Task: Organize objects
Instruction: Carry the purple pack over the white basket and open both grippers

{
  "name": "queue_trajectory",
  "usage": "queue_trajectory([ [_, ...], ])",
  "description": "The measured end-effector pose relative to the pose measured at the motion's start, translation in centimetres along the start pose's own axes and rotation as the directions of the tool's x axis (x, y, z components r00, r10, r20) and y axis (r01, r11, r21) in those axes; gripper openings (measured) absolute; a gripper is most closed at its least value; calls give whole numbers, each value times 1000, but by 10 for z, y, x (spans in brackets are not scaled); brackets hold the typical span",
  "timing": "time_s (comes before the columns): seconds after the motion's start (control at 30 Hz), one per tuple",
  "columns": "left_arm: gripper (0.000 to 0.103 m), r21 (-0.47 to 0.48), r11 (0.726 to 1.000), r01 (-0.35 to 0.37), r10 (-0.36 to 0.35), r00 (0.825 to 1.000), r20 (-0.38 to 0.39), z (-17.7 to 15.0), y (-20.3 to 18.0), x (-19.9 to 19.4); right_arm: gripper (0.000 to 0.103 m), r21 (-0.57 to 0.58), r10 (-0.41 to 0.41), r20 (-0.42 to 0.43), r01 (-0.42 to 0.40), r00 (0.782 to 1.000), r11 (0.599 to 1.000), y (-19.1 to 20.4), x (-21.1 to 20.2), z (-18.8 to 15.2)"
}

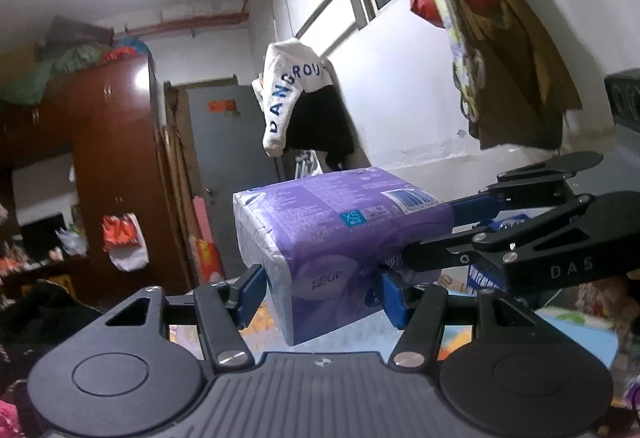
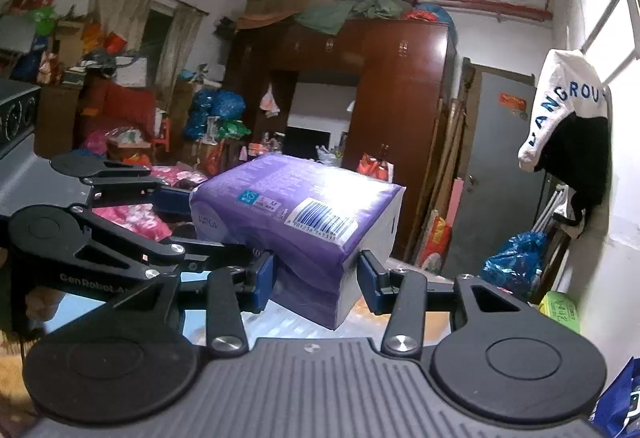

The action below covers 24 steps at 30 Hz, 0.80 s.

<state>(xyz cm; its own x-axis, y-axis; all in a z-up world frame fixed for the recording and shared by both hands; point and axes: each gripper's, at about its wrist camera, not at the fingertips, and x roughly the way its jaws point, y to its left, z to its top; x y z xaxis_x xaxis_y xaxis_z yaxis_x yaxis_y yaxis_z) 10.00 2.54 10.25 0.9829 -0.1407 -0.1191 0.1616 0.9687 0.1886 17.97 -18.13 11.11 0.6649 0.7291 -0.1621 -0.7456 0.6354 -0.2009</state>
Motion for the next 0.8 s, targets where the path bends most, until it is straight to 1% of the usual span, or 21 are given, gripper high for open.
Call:
queue_trajectory([
  [0.1,63,-1,1000,7,-7,1000,-17,18,11,26,48,19,-19,-23,20,1000,1000,-13,18,12],
  [0.2,63,1,1000,9,-9,999,-50,23,18,53,48,28,-40,-64,41,997,999,-22,40,14],
  [0.27,63,-13,1000,15,-16,996,-88,19,23,72,48,38,-51,-108,55,993,998,-28,60,9],
  [0.33,63,-20,1000,19,-21,990,-141,12,26,93,47,50,-53,-157,61,986,997,-36,78,3],
  [0.43,63,-70,997,30,-44,977,-207,2,37,121,47,117,-23,-210,49,977,992,-51,101,-12],
  [0.53,62,-84,996,26,-48,964,-262,-9,41,139,47,146,-3,-249,40,968,988,-59,112,-22],
  [0.57,62,-72,997,19,-38,962,-272,-11,41,143,47,151,6,-262,35,965,988,-60,115,-26],
  [0.63,66,-33,999,-13,4,964,-266,-13,38,143,50,148,6,-271,35,963,988,-60,118,-30],
  [0.67,75,-15,999,-44,38,967,-251,-13,36,141,60,143,-22,-263,61,965,988,-59,114,-32],
  [0.7,88,-2,996,-84,81,970,-228,-13,35,137,75,145,-48,-252,87,967,986,-60,108,-34],
  [0.73,94,0,994,-113,110,973,-202,-13,36,131,86,157,-70,-232,108,970,982,-62,99,-35],
  [0.77,102,-14,991,-129,125,977,-176,-13,38,124,103,170,-80,-216,118,973,978,-65,92,-37],
  [0.8,103,-38,990,-134,127,980,-150,-11,40,115,103,184,-99,-195,136,976,974,-66,82,-38],
])
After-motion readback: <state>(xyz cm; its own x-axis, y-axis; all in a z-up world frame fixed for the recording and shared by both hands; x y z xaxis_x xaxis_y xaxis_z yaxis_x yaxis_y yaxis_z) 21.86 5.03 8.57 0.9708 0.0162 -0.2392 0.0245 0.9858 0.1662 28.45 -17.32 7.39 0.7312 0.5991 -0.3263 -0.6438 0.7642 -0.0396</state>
